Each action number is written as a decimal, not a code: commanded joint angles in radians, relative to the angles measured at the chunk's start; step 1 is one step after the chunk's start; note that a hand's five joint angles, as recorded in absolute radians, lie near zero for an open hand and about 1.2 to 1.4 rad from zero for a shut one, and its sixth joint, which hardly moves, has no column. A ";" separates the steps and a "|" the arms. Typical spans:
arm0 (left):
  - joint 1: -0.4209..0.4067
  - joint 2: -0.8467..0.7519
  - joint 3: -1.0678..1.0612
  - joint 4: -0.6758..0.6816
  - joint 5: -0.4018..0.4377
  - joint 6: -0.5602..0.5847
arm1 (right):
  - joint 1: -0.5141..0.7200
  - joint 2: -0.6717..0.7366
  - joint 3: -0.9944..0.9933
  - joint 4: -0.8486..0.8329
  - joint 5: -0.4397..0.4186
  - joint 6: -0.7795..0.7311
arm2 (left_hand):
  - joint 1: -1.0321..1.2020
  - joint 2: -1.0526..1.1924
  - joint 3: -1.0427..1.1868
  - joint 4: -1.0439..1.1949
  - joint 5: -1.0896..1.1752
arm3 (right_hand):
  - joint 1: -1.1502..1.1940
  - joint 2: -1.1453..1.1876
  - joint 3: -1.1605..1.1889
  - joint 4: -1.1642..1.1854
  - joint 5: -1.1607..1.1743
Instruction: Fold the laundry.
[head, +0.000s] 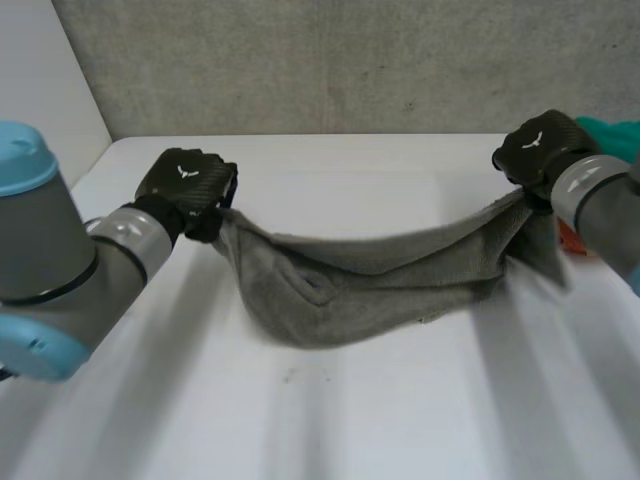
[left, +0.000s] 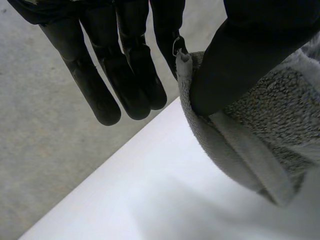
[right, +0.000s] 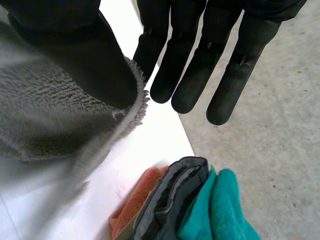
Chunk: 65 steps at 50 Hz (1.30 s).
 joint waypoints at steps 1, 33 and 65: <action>0.017 -0.126 0.241 0.156 -0.015 0.090 | 0.002 0.167 -0.215 -0.201 0.044 -0.042 | 0.282 0.203 0.208 0.199 0.234 | 0.276 0.223 0.206 0.200 0.240; 0.055 -0.205 -0.208 0.486 -0.021 0.093 | 0.117 0.126 0.365 -0.550 0.007 0.041 | 0.163 0.084 0.089 0.080 0.116 | 0.276 0.223 0.206 0.200 0.240; 0.021 -0.140 -0.268 0.227 0.001 0.144 | 0.108 0.054 0.428 -0.454 -0.001 0.184 | -0.613 -0.692 -0.687 -0.696 -0.661 | 0.276 0.223 0.206 0.200 0.240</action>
